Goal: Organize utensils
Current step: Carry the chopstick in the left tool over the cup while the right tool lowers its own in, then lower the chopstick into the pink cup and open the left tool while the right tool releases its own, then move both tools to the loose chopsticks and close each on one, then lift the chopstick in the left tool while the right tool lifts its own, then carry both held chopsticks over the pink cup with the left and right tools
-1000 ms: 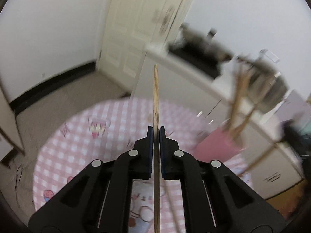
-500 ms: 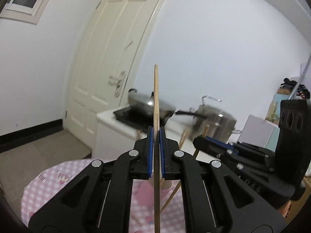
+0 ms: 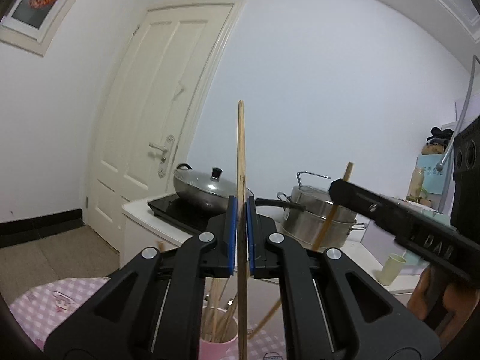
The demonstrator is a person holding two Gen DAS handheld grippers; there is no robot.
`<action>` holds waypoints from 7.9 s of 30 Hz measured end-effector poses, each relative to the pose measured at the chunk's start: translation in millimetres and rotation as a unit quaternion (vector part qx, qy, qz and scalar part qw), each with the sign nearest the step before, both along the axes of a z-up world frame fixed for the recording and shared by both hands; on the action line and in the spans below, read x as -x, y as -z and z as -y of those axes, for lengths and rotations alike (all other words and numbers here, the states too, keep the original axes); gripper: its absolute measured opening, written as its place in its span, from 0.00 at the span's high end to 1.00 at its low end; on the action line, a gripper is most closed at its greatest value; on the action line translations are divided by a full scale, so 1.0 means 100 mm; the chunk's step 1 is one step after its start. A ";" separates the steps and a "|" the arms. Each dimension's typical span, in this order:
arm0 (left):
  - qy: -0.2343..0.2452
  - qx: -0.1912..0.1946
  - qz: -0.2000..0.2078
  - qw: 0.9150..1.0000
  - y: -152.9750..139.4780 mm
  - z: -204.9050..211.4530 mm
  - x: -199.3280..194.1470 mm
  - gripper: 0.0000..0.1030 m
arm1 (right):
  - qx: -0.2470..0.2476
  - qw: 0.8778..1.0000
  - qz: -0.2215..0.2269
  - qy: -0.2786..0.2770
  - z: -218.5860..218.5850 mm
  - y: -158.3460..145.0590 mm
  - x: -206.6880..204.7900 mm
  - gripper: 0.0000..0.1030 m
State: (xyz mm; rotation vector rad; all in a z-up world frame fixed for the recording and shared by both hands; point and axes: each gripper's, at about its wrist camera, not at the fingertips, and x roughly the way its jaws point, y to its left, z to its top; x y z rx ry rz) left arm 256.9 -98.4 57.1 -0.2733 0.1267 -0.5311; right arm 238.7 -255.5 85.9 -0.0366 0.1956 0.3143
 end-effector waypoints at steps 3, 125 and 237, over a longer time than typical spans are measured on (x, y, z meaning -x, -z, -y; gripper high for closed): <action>-0.004 -0.011 0.006 1.000 0.09 0.13 -0.10 0.94 | -0.019 1.000 -0.007 0.000 0.08 0.15 -0.14 0.96; -0.060 -0.252 -0.378 0.889 2.20 -0.89 -0.30 0.93 | 0.110 0.921 -0.367 -0.075 -0.99 2.55 -0.24 0.96; -0.081 -0.102 -0.185 0.974 0.36 -1.19 0.33 0.95 | 0.094 0.979 -0.164 -0.079 -1.14 0.78 0.04 0.96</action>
